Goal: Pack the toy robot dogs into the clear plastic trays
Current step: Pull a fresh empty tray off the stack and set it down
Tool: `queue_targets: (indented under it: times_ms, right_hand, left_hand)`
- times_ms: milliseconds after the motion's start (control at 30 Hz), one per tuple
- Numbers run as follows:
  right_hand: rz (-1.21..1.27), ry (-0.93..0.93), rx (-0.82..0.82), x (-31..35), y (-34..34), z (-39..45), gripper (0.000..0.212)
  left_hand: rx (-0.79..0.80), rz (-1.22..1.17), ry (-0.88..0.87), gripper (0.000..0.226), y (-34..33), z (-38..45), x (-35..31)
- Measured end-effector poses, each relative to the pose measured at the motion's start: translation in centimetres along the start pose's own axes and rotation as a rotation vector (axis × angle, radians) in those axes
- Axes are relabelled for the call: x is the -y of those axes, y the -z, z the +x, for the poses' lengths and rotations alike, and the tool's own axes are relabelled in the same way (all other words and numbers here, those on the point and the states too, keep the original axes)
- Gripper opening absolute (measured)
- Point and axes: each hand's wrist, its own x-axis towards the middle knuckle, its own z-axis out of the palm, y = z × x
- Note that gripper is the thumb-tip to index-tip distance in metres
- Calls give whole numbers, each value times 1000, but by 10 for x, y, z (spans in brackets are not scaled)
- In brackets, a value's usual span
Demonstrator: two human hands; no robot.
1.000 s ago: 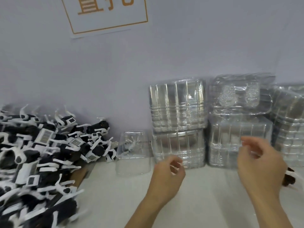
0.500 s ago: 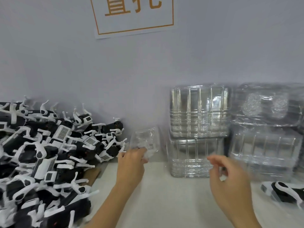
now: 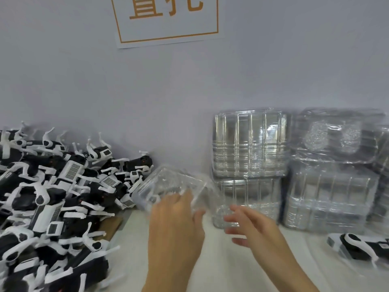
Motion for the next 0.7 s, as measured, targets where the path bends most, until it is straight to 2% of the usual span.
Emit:
queue_targets:
  times_ms: [67, 200, 267, 333, 367, 400, 433, 500, 567, 633, 700]
  right_hand:
    - [85, -72, 40, 6, -6, -4, 25]
    - [104, -206, 92, 12, -3, -8, 47]
    - [83, -251, 20, 9, 6, -7, 42]
    - [50, -298, -59, 4, 19, -5, 32]
    - [6, -319, -80, -1, 27, -2, 34]
    - [-55, -339, -98, -5, 36, 0, 36]
    - [-124, -351, -104, -10, 45, 1, 38]
    - [-215, -388, -112, -13, 61, 1, 38]
    - [-266, -430, -133, -11, 74, -1, 41]
    - [-313, -444, -149, -11, 88, -5, 56]
    - [-316, -476, -175, -26, 111, 0, 80]
  left_hand:
    - [76, 76, -84, 36, -2, -12, -18]
    - [210, 65, -230, 47, -20, -27, -39]
    - [301, 69, -269, 54, -24, -29, -49]
    - [463, -46, -250, 62, -35, -32, -52]
    - [556, -108, -246, 60, -37, -33, -52]
    - [584, -169, -254, 56, -39, -35, -50]
    - [550, -245, -245, 51, -39, -34, -44]
    - [378, -379, -174, 53, -31, -23, -27]
    - [245, -341, -85, 50, -28, 7, 4]
    - [181, -109, 14, 41, -25, 54, 43]
    - [247, 271, 224, 52, -18, 102, 89]
